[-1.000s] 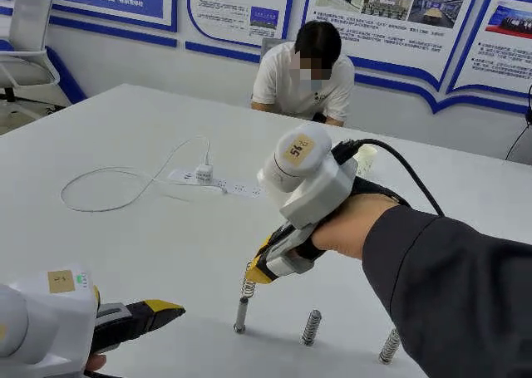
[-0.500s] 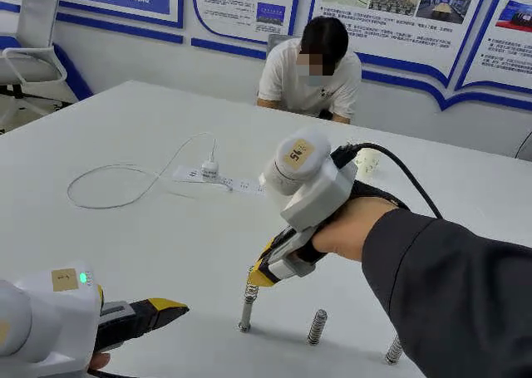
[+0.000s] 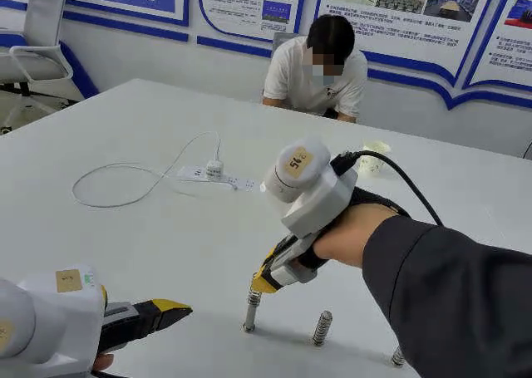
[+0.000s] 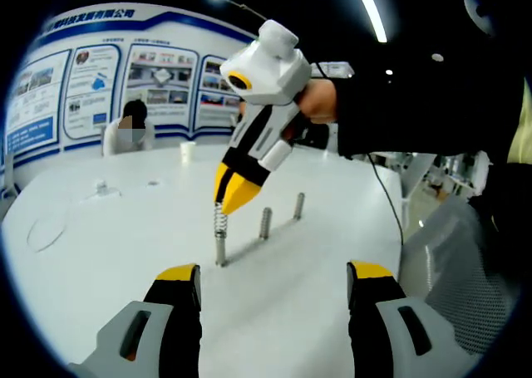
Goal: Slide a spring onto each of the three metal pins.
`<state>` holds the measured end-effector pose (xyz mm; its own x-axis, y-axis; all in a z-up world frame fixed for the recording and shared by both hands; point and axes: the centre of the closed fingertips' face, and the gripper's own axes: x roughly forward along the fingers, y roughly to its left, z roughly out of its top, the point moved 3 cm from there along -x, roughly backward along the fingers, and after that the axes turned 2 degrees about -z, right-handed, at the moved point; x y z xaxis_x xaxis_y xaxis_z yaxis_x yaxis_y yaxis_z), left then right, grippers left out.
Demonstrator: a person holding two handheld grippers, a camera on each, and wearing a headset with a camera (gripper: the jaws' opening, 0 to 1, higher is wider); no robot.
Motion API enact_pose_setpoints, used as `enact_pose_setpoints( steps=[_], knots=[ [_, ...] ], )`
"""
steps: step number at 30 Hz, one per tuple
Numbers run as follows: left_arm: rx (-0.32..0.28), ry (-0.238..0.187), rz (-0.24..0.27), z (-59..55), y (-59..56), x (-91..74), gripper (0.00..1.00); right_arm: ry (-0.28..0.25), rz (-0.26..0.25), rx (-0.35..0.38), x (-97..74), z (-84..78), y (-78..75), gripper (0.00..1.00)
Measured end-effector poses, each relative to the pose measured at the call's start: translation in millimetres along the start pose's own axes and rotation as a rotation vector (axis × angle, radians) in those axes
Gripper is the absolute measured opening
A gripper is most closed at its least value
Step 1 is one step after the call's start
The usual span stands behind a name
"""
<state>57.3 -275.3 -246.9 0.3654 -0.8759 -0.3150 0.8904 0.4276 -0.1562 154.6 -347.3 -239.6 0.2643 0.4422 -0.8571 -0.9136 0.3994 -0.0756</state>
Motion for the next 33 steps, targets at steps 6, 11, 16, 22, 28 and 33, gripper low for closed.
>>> enact_pose_setpoints(
  steps=[6, 11, 16, 22, 28, 33],
  knots=[
    [-0.003, 0.002, 0.0, -1.1, 0.7, 0.1, 0.73, 0.009, 0.003, 0.005, 5.3, -3.2, 0.2, 0.12],
    [-0.001, 0.008, -0.002, -2.2, 0.5, 0.7, 0.73, 0.015, 0.009, 0.019, 11.7, -7.0, -0.5, 0.12],
    [-0.004, 0.01, -0.002, -2.4, 0.3, 0.8, 0.73, 0.022, 0.015, 0.035, 18.5, -10.0, -1.1, 0.12],
    [-0.007, 0.011, 0.0, -3.4, 1.2, 1.2, 0.73, 0.031, 0.017, 0.045, 26.5, -12.9, -0.6, 0.12],
    [-0.01, 0.011, 0.002, -4.0, 1.9, 1.4, 0.73, 0.039, 0.02, 0.055, 32.7, -17.1, 1.2, 0.12],
    [-0.011, 0.012, 0.001, -4.5, 2.4, 1.6, 0.73, 0.044, 0.025, 0.059, 36.3, -19.5, 2.8, 0.12]
  ],
)
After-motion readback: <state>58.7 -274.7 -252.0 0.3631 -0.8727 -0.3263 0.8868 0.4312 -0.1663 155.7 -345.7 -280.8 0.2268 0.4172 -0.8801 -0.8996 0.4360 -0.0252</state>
